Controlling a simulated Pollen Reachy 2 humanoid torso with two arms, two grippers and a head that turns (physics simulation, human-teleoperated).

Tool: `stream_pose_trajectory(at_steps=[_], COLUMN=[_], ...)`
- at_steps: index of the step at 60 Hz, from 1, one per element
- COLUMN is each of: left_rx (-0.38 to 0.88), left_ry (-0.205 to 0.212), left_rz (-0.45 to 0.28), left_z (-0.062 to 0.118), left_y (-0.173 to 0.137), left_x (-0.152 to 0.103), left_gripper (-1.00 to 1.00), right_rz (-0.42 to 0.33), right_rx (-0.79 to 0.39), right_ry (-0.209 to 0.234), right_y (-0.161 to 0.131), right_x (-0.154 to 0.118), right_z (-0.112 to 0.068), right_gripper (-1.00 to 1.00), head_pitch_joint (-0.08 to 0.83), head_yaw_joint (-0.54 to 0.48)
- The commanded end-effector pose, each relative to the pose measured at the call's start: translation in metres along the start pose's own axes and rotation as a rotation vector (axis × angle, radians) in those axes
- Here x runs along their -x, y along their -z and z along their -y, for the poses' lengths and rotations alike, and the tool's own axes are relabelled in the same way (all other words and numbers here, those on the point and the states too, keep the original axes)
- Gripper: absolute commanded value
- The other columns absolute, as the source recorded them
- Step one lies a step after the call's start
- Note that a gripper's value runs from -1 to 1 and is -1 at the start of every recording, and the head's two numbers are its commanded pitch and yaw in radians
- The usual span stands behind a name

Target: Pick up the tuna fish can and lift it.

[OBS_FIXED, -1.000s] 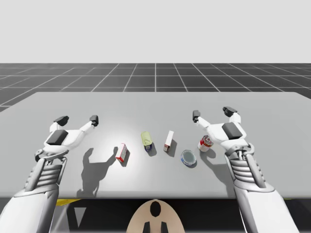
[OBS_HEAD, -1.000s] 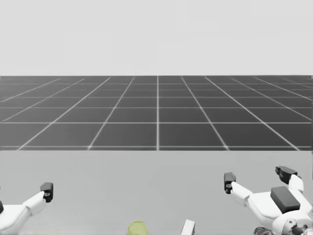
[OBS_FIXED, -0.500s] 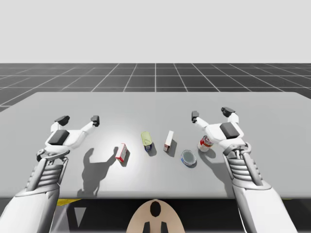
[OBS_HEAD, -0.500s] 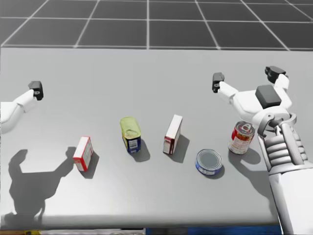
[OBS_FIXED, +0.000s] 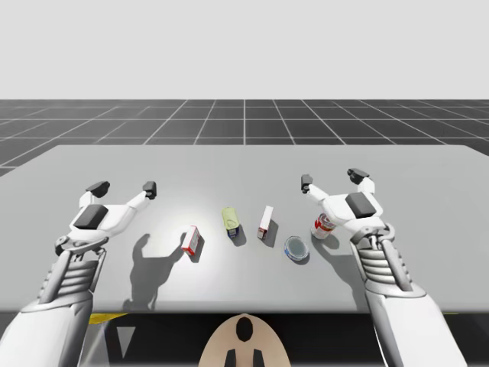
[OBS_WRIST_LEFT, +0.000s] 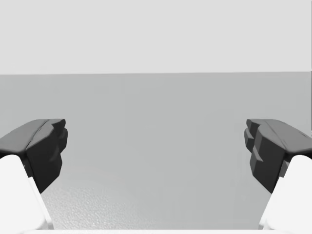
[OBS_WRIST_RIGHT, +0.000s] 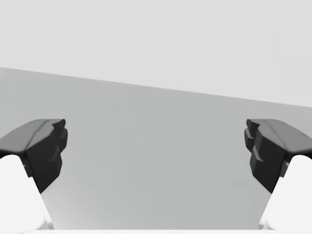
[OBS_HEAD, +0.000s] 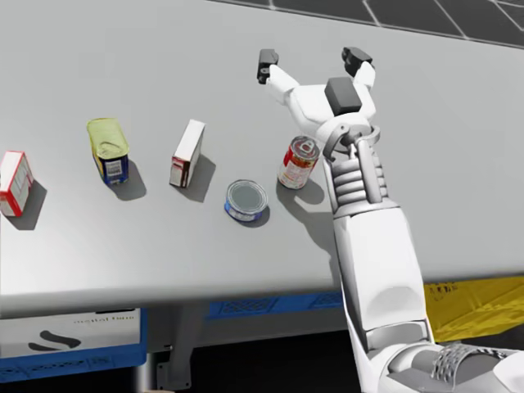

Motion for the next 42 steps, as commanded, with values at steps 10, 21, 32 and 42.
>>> stream_pose_trajectory(at_steps=[10, 21, 32, 42], left_rx=[-0.005, -0.005, -0.006, -0.005], left_ry=[-0.01, -0.014, -0.014, -0.009], left_rz=[0.001, -0.002, -0.006, -0.015], left_z=[-0.001, -0.001, 0.0, 0.001], left_y=[-0.002, -0.002, -0.002, -0.001], left_x=[-0.001, -0.001, 0.0, 0.002], left_gripper=[-1.0, -1.0, -1.0, -1.0], right_rz=[0.019, -0.003, -0.027, -0.086], right_rx=[-0.059, -0.134, -0.19, -0.251], right_ry=[0.064, 0.012, -0.056, -0.057], right_y=[-0.026, -0.082, -0.122, -0.142], right_x=[-0.024, -0.037, -0.028, -0.004], right_z=[0.006, -0.009, -0.026, -0.033], right_gripper=[-1.0, -1.0, -1.0, -1.0], head_pitch_joint=[0.759, 0.756, 0.76, 0.765], head_yaw_joint=[-0.3, -0.28, -0.27, -0.27])
